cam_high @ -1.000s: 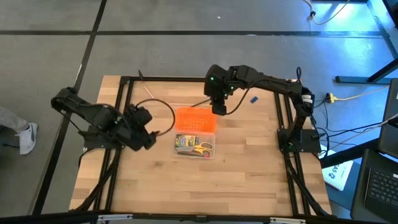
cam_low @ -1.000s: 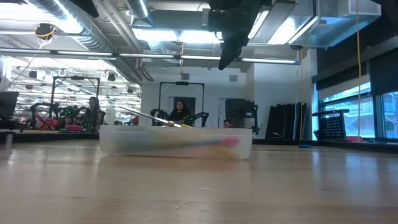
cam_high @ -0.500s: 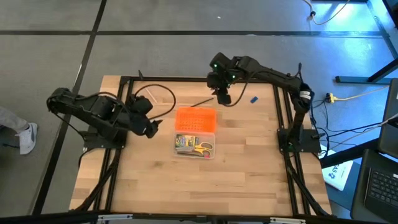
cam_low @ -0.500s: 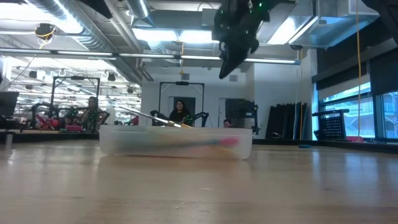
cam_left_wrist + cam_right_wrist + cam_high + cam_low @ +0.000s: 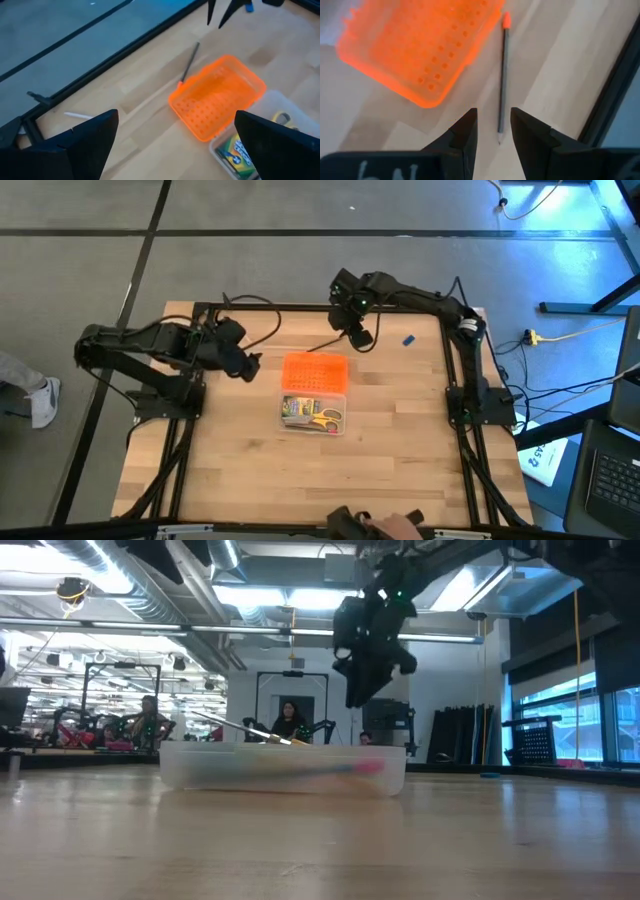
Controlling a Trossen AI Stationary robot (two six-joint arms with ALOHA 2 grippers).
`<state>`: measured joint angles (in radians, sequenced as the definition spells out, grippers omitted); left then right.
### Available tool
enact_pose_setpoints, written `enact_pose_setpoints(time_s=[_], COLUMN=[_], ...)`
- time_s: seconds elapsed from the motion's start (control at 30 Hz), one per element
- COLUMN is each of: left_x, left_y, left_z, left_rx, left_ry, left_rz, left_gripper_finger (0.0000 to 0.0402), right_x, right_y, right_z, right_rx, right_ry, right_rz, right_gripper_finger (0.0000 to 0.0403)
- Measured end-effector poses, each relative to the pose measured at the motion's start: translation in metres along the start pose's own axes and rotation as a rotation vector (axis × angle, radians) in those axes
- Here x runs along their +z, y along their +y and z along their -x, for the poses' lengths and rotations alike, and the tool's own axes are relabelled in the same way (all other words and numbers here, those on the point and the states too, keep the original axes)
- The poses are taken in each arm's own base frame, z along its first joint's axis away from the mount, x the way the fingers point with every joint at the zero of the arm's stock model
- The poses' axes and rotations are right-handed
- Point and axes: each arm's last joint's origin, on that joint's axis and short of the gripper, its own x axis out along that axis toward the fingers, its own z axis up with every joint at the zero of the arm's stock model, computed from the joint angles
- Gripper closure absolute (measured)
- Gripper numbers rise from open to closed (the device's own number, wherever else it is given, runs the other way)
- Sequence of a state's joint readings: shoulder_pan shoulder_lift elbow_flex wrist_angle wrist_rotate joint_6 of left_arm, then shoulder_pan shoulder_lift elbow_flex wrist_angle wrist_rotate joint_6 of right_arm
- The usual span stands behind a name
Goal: Pack school essentials
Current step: Put the black pencil into the supply box
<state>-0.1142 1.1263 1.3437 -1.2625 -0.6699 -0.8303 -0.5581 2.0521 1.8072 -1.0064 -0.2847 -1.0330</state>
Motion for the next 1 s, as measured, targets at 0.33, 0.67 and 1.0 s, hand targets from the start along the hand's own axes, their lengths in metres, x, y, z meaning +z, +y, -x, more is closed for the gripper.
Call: enact_pose_setpoints(time_s=[0.33,0.67,1.0], left_x=[0.007,0.008,0.008], left_y=[0.008,0.010,0.010], left_z=[-0.007,-0.009,-0.009], left_rx=[0.051,0.065,0.065], left_ry=[0.000,0.002,0.001], left_rz=[0.047,0.061,0.066], left_gripper_finger=[0.0008,0.0008,0.0008], right_x=[-0.023,-0.036,-0.046], right_y=[-0.015,-0.023,-0.028], right_z=[-0.050,-0.076,-0.084], right_rx=[0.064,0.061,0.057], right_ry=[0.048,0.099,0.108], right_rz=[0.028,0.059,0.043], right_gripper_finger=[0.0283,0.0283,0.0283])
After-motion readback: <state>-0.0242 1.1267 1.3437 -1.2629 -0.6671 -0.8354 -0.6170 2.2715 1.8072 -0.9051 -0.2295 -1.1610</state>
